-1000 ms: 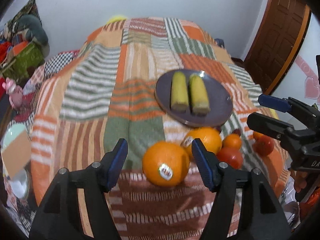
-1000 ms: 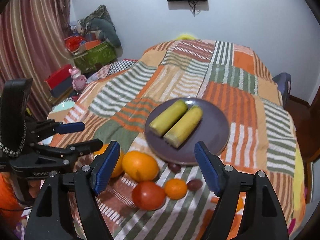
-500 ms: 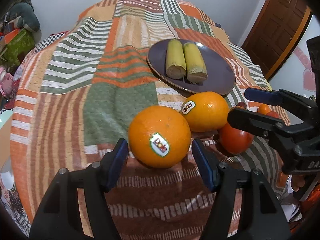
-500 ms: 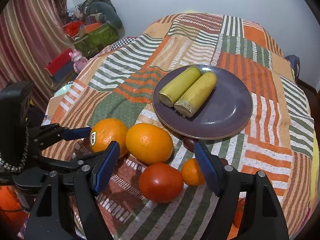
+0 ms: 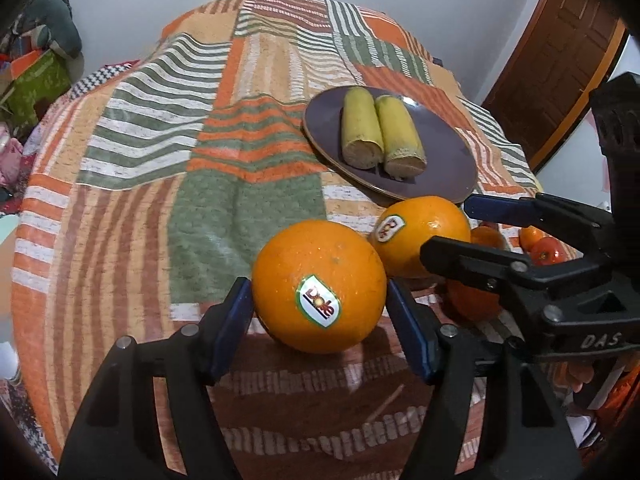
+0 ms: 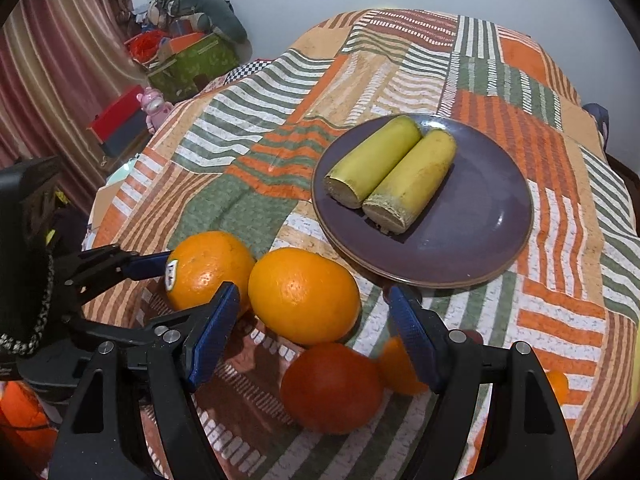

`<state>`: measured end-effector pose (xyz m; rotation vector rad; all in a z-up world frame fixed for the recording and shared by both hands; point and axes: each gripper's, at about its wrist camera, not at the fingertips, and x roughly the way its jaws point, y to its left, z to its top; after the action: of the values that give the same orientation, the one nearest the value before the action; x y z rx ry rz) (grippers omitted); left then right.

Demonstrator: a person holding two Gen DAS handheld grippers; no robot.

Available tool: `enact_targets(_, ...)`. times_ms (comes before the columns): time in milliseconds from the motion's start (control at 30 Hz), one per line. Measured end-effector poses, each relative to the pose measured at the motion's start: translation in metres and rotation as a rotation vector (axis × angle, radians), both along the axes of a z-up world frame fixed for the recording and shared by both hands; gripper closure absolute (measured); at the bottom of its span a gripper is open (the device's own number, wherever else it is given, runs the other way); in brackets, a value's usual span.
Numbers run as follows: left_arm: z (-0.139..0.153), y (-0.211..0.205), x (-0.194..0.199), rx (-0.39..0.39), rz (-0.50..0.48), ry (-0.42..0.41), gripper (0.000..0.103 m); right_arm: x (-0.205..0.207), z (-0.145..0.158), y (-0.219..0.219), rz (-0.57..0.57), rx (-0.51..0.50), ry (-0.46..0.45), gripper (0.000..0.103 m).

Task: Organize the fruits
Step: 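Grasp the large Dole orange with the left gripper while the right gripper grasps another orange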

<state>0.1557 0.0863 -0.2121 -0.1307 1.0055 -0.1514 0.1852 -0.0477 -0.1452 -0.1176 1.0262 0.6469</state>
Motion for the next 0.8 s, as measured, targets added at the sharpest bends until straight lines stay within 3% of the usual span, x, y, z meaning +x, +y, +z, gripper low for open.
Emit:
enact_targets(167, 0.004, 0.011, -0.008, 0.037, 0.022, -0.014, 0.036, 0.006, -0.007, 0.005, 0.006, 0.015, 0.041, 0.029)
enact_targets(367, 0.006, 0.016, -0.011, 0.026, 0.029, -0.016, 0.036, 0.009, -0.020, 0.009, 0.019, 0.006, 0.093, 0.029)
enact_targets(467, 0.007, 0.016, -0.011, 0.021, 0.037, -0.014, 0.036, 0.008, -0.020, 0.010, 0.021, -0.007, 0.080, 0.040)
enact_targets(800, 0.022, 0.015, -0.009, 0.037, 0.053, -0.038, 0.036, 0.008, 0.002, -0.006, 0.004, 0.037, 0.025, 0.041)
